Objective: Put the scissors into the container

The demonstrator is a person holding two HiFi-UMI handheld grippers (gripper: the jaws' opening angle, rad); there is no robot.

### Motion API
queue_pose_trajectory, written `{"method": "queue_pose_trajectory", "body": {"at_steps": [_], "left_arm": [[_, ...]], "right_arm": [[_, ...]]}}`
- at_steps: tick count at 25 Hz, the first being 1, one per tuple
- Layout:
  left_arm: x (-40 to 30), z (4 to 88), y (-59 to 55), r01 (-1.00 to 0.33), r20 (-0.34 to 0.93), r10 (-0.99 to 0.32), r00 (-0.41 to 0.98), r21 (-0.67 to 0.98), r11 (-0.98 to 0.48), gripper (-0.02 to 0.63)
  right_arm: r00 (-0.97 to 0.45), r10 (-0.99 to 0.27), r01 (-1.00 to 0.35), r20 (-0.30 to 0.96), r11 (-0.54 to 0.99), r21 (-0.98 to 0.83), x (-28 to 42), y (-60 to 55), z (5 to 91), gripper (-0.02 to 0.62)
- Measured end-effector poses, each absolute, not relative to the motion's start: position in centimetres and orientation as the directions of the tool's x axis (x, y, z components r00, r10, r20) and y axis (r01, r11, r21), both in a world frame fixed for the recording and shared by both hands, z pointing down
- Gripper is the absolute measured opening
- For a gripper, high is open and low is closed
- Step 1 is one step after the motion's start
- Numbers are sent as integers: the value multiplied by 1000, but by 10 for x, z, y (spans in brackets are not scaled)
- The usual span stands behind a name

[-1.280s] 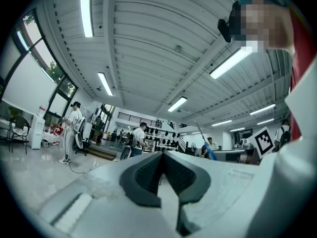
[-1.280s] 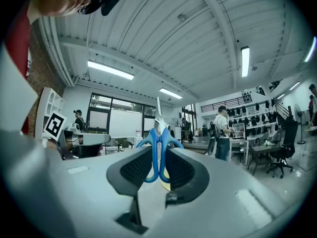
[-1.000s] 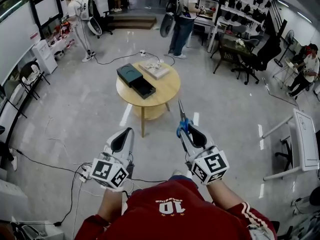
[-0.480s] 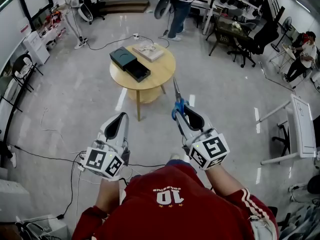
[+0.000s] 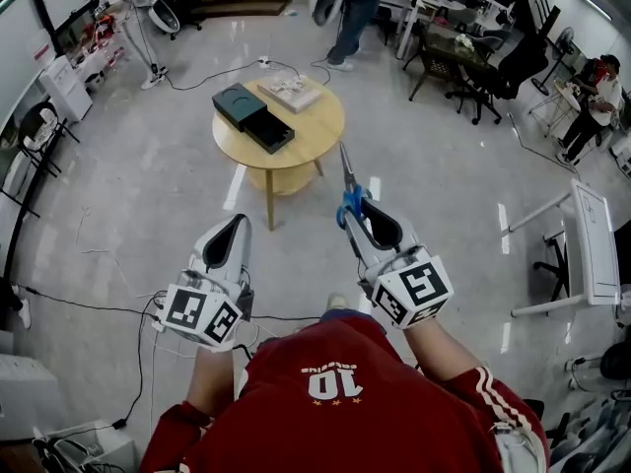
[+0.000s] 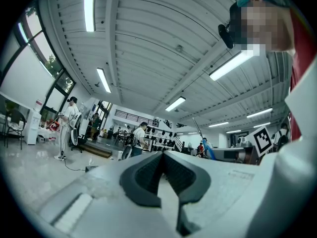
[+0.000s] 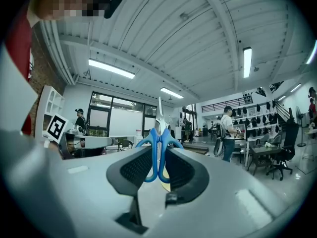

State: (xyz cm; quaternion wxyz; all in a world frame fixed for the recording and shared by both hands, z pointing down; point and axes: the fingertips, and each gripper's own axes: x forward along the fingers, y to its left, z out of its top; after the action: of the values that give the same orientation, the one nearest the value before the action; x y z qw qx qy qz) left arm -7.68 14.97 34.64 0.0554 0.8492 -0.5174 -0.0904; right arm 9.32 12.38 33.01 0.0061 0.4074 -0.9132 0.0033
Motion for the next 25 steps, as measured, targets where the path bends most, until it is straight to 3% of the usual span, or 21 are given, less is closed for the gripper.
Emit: {"method": "queue_pose_trajectory", "body": {"at_steps": [25], "left_arm": [[-95,365,131,-890,-57,-912,405,204,-408,2]], "right_arm": [[-763,-646,-647,36,762,-27,61,102,351,89]]}}
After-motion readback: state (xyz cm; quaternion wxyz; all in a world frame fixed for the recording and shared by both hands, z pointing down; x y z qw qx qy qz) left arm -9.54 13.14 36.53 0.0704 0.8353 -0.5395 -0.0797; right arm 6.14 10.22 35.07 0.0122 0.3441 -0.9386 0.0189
